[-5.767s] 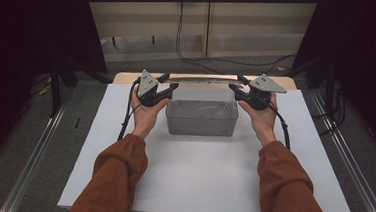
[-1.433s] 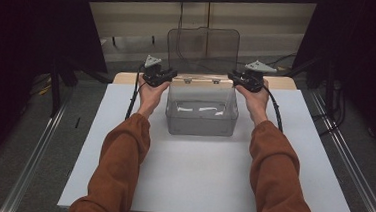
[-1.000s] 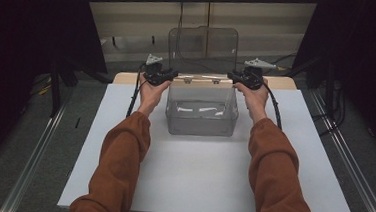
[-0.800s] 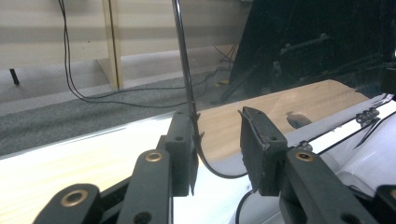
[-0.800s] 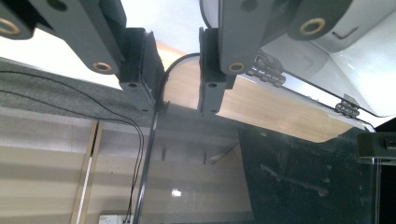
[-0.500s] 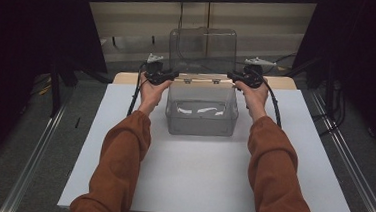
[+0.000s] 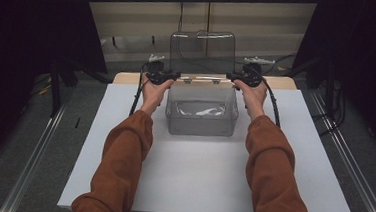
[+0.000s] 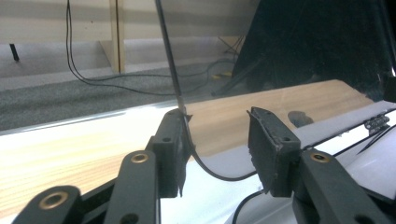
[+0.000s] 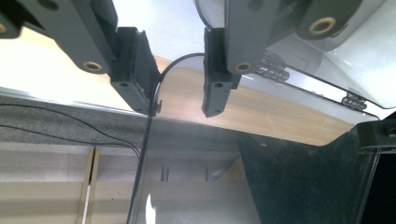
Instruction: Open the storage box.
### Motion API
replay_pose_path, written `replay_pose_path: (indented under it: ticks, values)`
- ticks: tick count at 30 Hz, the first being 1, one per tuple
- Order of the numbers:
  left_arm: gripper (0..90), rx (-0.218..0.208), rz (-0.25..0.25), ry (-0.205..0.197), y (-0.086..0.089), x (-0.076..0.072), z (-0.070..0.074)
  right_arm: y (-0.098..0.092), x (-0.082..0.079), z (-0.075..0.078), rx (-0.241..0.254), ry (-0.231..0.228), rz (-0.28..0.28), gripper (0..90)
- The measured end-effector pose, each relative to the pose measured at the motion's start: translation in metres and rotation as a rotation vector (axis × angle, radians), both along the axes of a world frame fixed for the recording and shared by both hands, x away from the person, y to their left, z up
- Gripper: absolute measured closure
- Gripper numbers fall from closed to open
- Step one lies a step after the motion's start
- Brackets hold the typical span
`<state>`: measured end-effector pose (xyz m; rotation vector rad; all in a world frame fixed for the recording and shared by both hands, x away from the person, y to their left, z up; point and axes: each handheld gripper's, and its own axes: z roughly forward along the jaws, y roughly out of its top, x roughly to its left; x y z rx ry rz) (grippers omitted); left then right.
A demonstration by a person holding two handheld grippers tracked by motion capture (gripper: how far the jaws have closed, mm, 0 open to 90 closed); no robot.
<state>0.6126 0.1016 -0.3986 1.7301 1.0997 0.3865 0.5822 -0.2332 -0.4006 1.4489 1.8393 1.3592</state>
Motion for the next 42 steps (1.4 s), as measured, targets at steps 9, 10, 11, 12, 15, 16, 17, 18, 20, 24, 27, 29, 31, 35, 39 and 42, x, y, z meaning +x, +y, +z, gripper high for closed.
replay_pose_path:
  ticks: [9,10,11,12,15,16,17,18,20,24,27,29,31,35,39,42]
  values:
    - [52.2,0.003,0.000,0.034,-0.0013,0.0027,-0.0006,-0.0015,0.0018,-0.0023,0.018,0.019,-0.001,63.8]
    - [52.0,-0.001,0.000,0.036,-0.0016,0.0030,-0.0007,-0.0017,0.0022,-0.0026,0.021,0.021,-0.001,63.7]
    - [51.8,-0.003,0.000,0.044,-0.0015,0.0034,-0.0007,-0.0016,0.0026,-0.0029,0.023,0.021,-0.002,63.4]
    - [51.5,-0.002,0.001,0.050,-0.0015,0.0038,-0.0008,-0.0016,0.0028,-0.0029,0.024,0.025,-0.002,63.2]
    - [49.7,0.000,0.007,0.065,-0.0031,0.0041,-0.0005,-0.0016,0.0038,-0.0027,0.024,0.037,-0.003,62.5]
    - [49.5,0.001,0.009,0.068,-0.0032,0.0044,-0.0005,-0.0014,0.0042,-0.0027,0.024,0.041,-0.006,62.2]
    - [49.4,-0.005,0.011,0.070,-0.0034,0.0047,-0.0008,-0.0011,0.0045,-0.0028,0.028,0.046,-0.008,62.1]
    - [49.2,-0.008,0.014,0.071,-0.0037,0.0048,-0.0009,-0.0006,0.0046,-0.0028,0.030,0.048,-0.013,61.9]
    - [49.0,-0.003,0.013,0.074,-0.0036,0.0050,-0.0008,0.0002,0.0048,-0.0033,0.036,0.051,-0.019,61.5]
    - [48.0,-0.004,0.014,0.085,-0.0033,0.0056,-0.0015,-0.0001,0.0052,-0.0047,0.054,0.061,-0.022,60.4]
    - [47.5,0.003,0.010,0.093,-0.0026,0.0061,-0.0016,0.0002,0.0057,-0.0060,0.064,0.065,-0.024,58.9]
    - [46.9,0.007,0.007,0.091,-0.0024,0.0060,-0.0014,0.0017,0.0055,-0.0064,0.059,0.060,-0.029,58.2]
    - [46.5,-0.001,0.010,0.094,-0.0025,0.0061,-0.0020,0.0024,0.0058,-0.0070,0.064,0.063,-0.035,57.7]
    - [45.8,-0.012,0.017,0.105,-0.0024,0.0063,-0.0033,0.0023,0.0061,-0.0083,0.080,0.077,-0.036,55.2]
    - [45.5,-0.001,0.030,0.104,-0.0036,0.0057,-0.0032,0.0028,0.0063,-0.0096,0.083,0.078,-0.031,53.6]
    - [45.5,-0.010,0.030,0.107,-0.0032,0.0059,-0.0038,0.0039,0.0063,-0.0099,0.080,0.074,-0.034,52.3]
